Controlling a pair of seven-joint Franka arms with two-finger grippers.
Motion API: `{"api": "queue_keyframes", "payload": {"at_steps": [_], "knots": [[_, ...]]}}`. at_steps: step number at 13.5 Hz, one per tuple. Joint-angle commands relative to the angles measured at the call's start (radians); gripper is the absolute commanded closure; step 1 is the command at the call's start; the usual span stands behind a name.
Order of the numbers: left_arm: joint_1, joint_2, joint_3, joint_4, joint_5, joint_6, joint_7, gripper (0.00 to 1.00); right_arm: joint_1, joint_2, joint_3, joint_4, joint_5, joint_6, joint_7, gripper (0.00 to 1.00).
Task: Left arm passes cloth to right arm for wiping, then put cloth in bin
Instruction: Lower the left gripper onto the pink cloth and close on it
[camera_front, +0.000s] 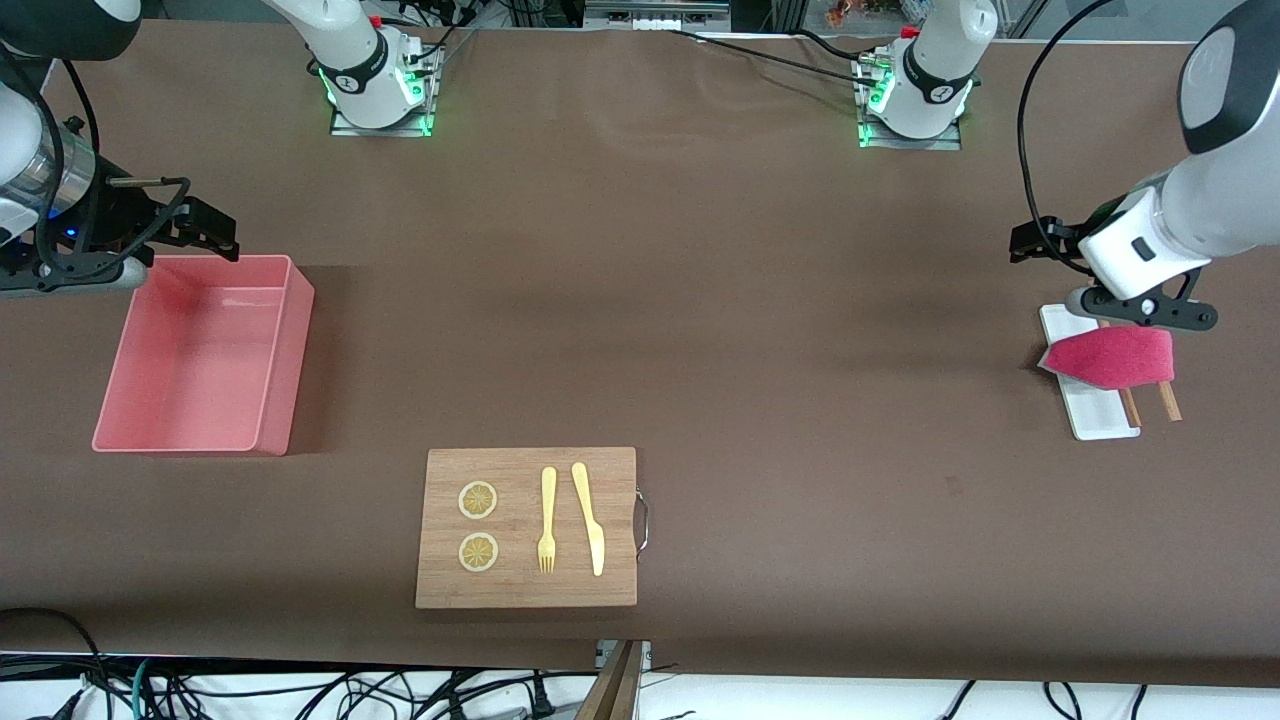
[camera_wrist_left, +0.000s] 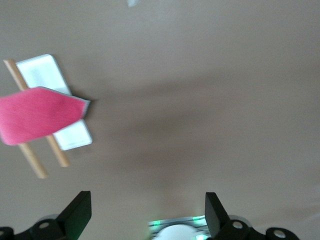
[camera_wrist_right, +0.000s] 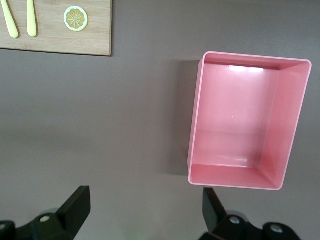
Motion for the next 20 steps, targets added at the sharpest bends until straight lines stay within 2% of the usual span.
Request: {"api": "queue_keyframes", "payload": {"at_steps": [1,4,6,13,15,20], "knots": [[-0.032,0.095,-0.002,0.028,0.117,-0.011,0.179,0.00,-0.006,0.004,0.005,0.018,-0.009,-0.003,0.003,0.01],[-0.017,0.189,0.007,0.037,0.141,0.105,0.481,0.00,-0.006,0.004,0.005,0.017,-0.009,-0.003,0.003,0.01],[0.011,0.253,0.007,0.040,0.197,0.197,0.636,0.00,-0.006,0.004,0.005,0.017,-0.009,-0.003,0.003,0.01],[0.041,0.399,0.007,0.029,0.280,0.389,0.810,0.00,-0.006,0.004,0.005,0.018,-0.009,-0.003,0.003,0.01],[0.049,0.424,0.007,0.026,0.293,0.417,0.917,0.00,-0.006,0.004,0.005,0.018,-0.008,-0.003,0.003,0.01],[0.119,0.409,0.006,-0.056,0.294,0.430,1.100,0.00,-0.006,0.004,0.005,0.018,-0.008,-0.003,0.003,0.01]]}}
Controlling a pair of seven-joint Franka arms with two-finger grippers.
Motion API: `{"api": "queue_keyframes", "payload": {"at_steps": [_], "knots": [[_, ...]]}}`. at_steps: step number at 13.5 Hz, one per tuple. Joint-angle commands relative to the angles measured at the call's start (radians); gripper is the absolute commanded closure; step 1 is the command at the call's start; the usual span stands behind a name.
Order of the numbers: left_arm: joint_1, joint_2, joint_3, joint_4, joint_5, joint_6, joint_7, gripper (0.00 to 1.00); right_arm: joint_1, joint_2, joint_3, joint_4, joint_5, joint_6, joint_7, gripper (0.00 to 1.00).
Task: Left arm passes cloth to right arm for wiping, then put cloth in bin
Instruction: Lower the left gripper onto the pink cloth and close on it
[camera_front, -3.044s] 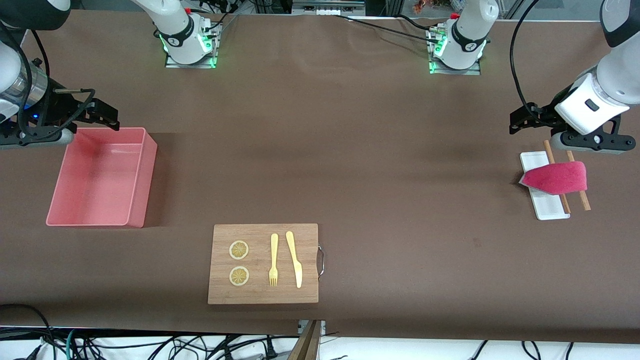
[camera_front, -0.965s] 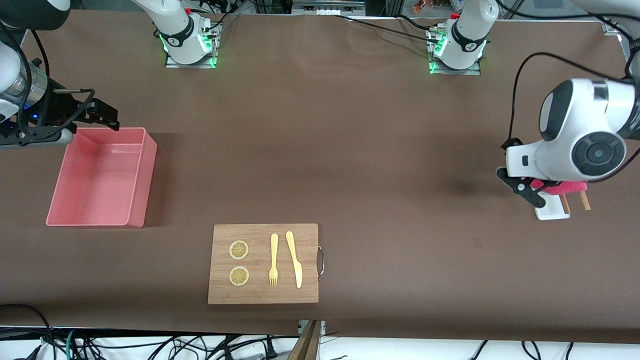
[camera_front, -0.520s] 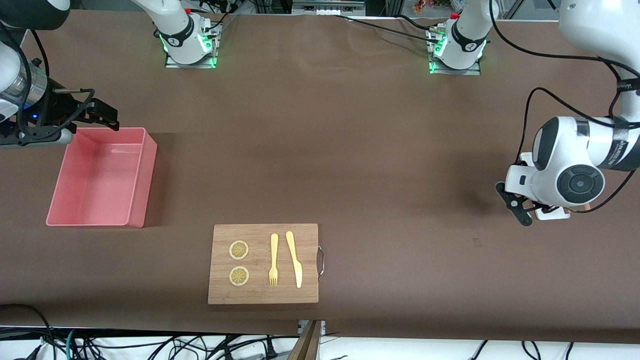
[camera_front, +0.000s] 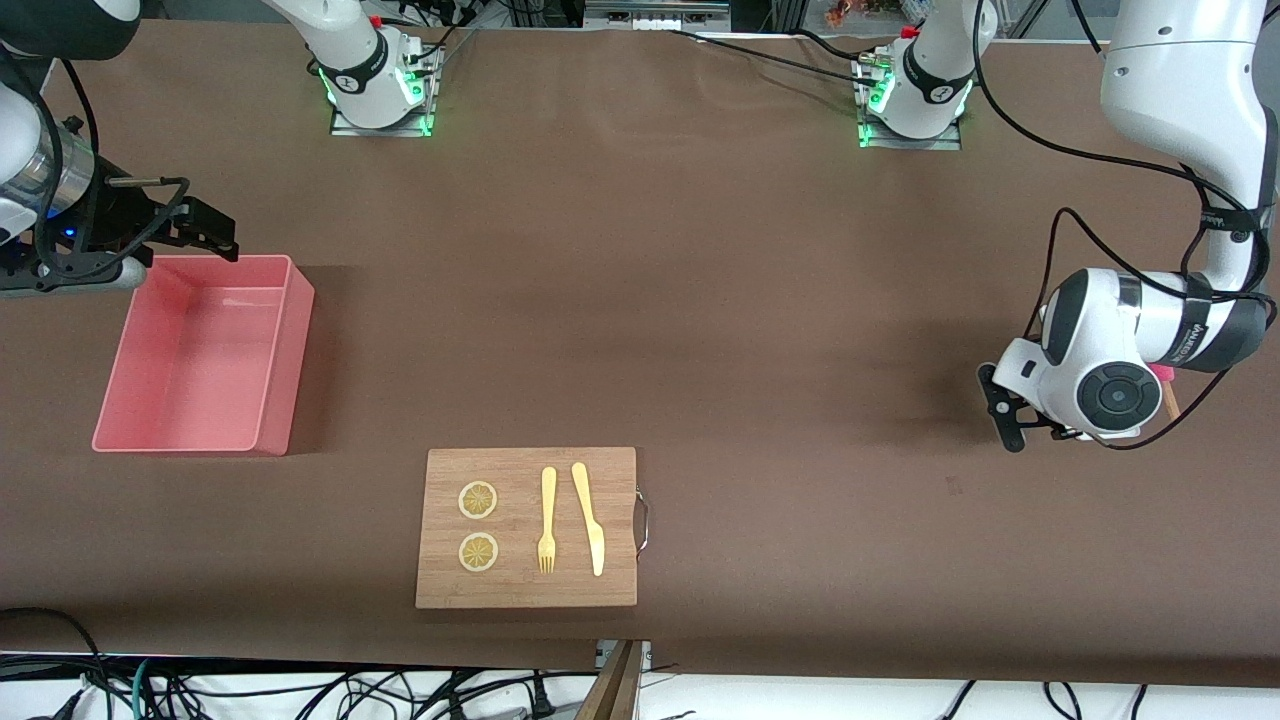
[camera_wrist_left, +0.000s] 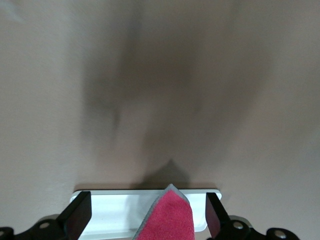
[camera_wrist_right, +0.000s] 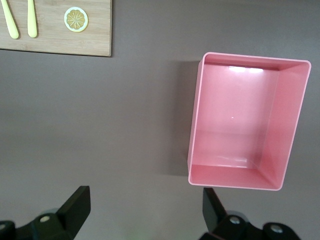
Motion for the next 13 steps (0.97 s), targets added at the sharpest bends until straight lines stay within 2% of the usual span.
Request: {"api": "queue_keyframes", "payload": {"at_steps": [1,3,4,12,13], "knots": [[0.051,-0.033,-0.006,-0.063,0.022,0.043,0.110,0.00,-0.007,0.004,0.005,0.014,-0.008,-0.003,0.003,0.01],[0.074,-0.084,-0.006,-0.190,0.021,0.171,0.109,0.00,-0.007,0.004,0.005,0.015,-0.008,-0.003,0.003,0.01],[0.083,-0.093,-0.006,-0.223,0.021,0.205,0.106,0.00,-0.007,0.004,0.005,0.015,-0.008,-0.003,0.003,0.01],[0.175,-0.104,-0.029,-0.313,0.016,0.285,0.138,0.00,-0.007,0.004,0.005,0.015,-0.008,-0.003,0.003,0.01],[0.176,-0.104,-0.029,-0.314,0.016,0.285,0.142,0.10,-0.007,0.004,0.004,0.015,-0.008,-0.003,0.003,0.01]]}}
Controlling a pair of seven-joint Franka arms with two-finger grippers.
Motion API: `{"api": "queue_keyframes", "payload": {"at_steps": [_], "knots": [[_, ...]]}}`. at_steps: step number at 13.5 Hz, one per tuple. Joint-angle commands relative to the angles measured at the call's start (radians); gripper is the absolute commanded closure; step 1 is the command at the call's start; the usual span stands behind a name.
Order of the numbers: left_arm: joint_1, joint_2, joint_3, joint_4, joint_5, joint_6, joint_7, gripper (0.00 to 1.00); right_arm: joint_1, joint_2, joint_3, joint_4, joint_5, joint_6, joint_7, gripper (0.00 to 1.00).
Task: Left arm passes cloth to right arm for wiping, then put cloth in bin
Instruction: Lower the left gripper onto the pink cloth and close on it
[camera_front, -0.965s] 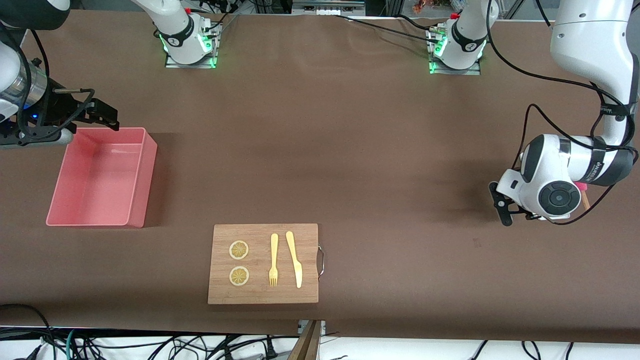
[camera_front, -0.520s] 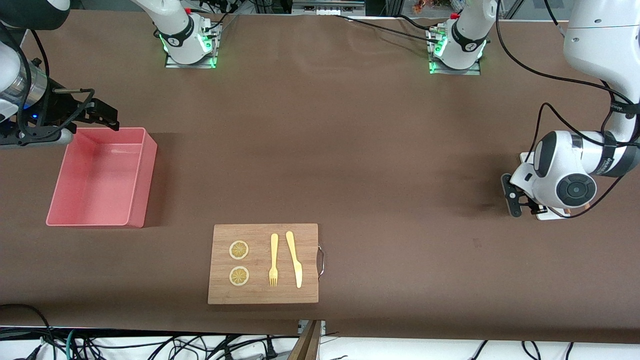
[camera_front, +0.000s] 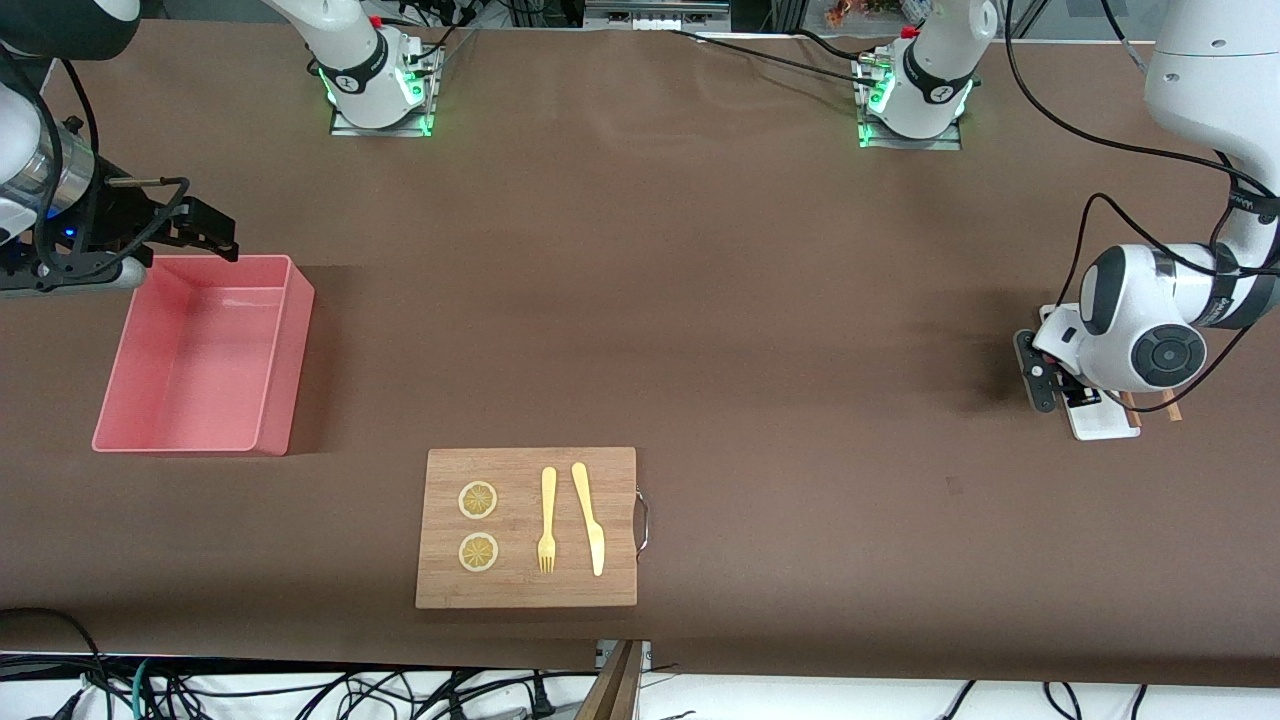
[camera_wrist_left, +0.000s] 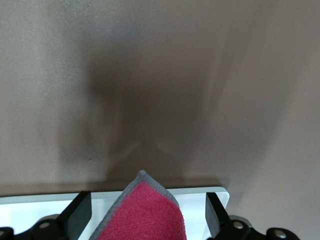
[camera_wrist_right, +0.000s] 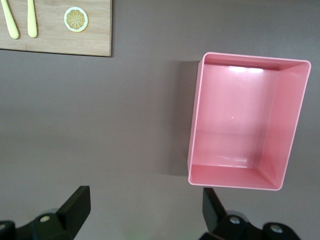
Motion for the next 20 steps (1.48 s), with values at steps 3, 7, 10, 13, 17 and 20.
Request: {"api": "queue_keyframes", "payload": {"at_steps": [3,7,10,13,17,20], "knots": [[0.020,-0.046,-0.022,-0.045,0.013,0.012,0.030,0.95,-0.007,0.004,0.004,0.015,-0.008,-0.003,0.003,0.01],[0.022,-0.044,-0.022,-0.043,0.008,0.005,0.030,1.00,-0.007,0.004,0.004,0.015,-0.008,-0.003,0.003,0.01],[0.022,-0.044,-0.020,-0.034,0.005,-0.006,0.026,1.00,-0.007,0.004,0.004,0.015,-0.008,-0.003,0.003,0.00],[0.014,-0.067,-0.023,-0.017,0.002,-0.043,0.023,1.00,-0.007,0.004,0.004,0.014,-0.008,-0.002,0.006,0.01],[0.008,-0.093,-0.106,0.160,0.001,-0.344,0.013,1.00,-0.004,0.002,0.005,0.017,-0.002,-0.003,0.020,0.01],[0.007,-0.095,-0.187,0.297,-0.005,-0.551,-0.010,1.00,0.005,0.002,0.011,0.067,0.017,-0.014,0.018,0.01]]}}
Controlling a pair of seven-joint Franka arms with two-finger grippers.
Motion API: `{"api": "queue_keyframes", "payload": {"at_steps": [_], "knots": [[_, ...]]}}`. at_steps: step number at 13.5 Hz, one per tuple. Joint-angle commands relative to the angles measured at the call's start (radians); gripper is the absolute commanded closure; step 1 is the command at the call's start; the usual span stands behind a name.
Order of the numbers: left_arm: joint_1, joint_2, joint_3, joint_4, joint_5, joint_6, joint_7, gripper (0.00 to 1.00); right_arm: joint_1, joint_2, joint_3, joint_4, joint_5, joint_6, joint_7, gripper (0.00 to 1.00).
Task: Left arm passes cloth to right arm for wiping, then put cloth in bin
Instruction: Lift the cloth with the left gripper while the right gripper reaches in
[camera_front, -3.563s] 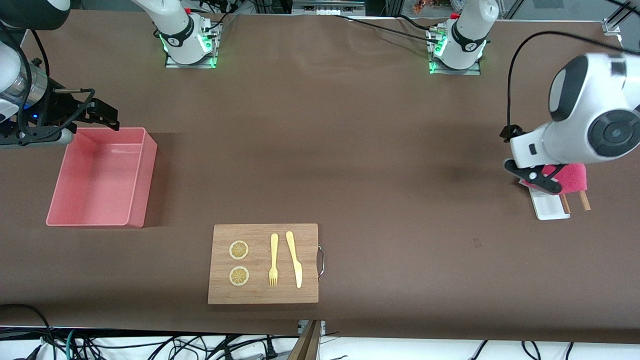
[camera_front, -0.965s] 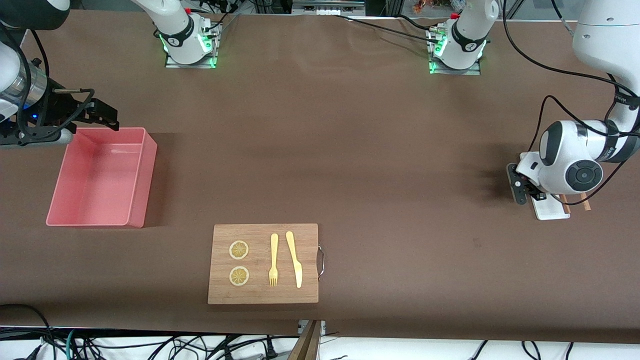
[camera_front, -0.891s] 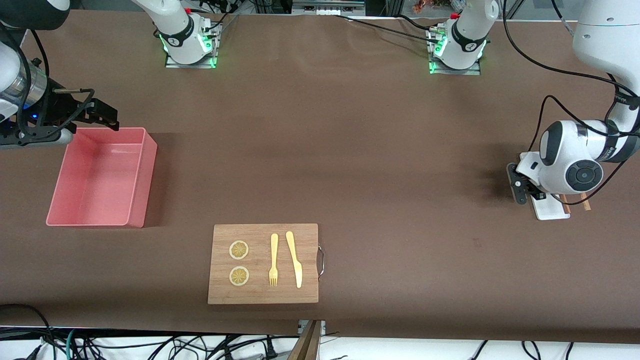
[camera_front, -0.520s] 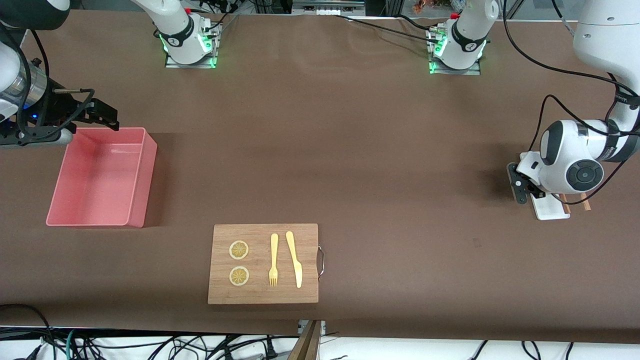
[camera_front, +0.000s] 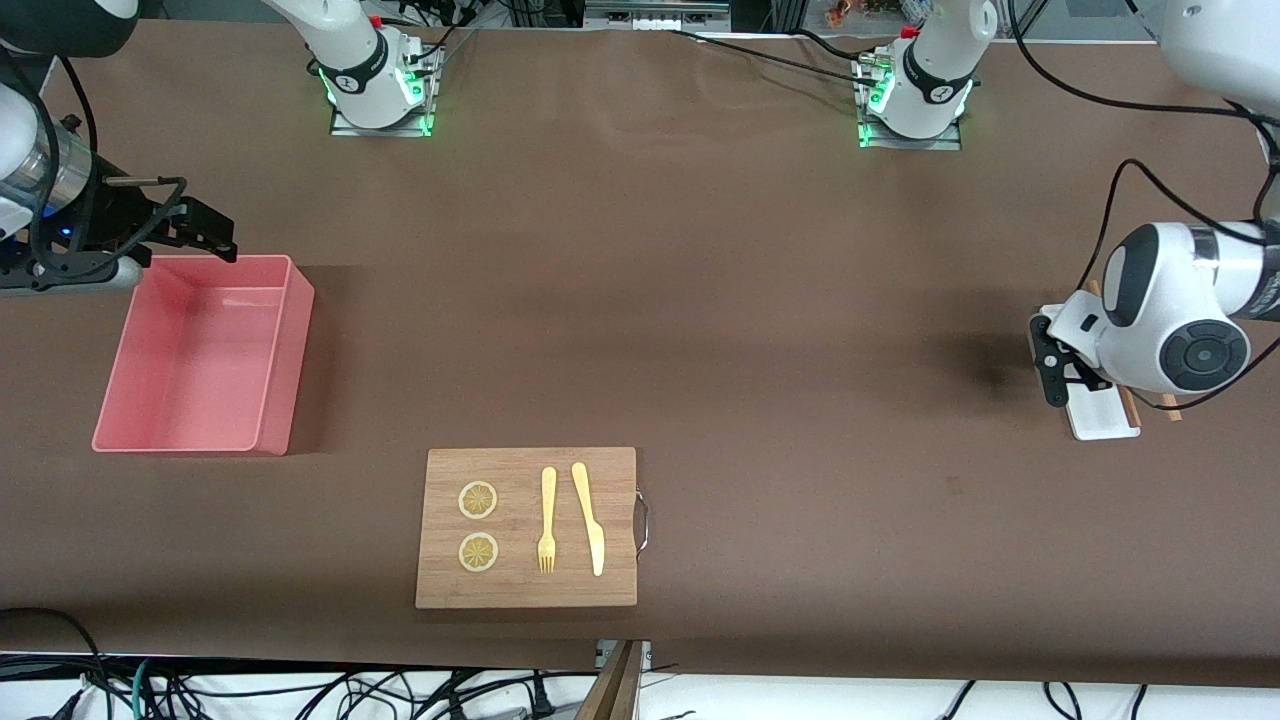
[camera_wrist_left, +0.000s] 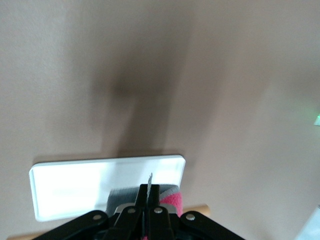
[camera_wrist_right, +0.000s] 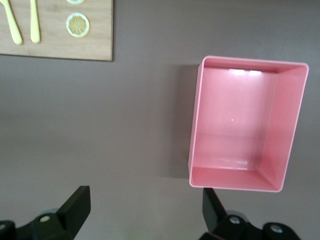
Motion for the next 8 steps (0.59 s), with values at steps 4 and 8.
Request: {"api": "queue_keyframes", "payload": {"at_steps": [4,8], "knots": [[0.001,0.008,-0.161,0.236,-0.086,-0.254,-0.163,1.00,0.005,-0.031,0.015,0.093,0.016,-0.129,0.004,0.01],[-0.003,0.010,-0.299,0.322,-0.184,-0.265,-0.415,1.00,0.005,-0.076,0.054,0.207,0.042,-0.324,-0.002,0.01]]}}
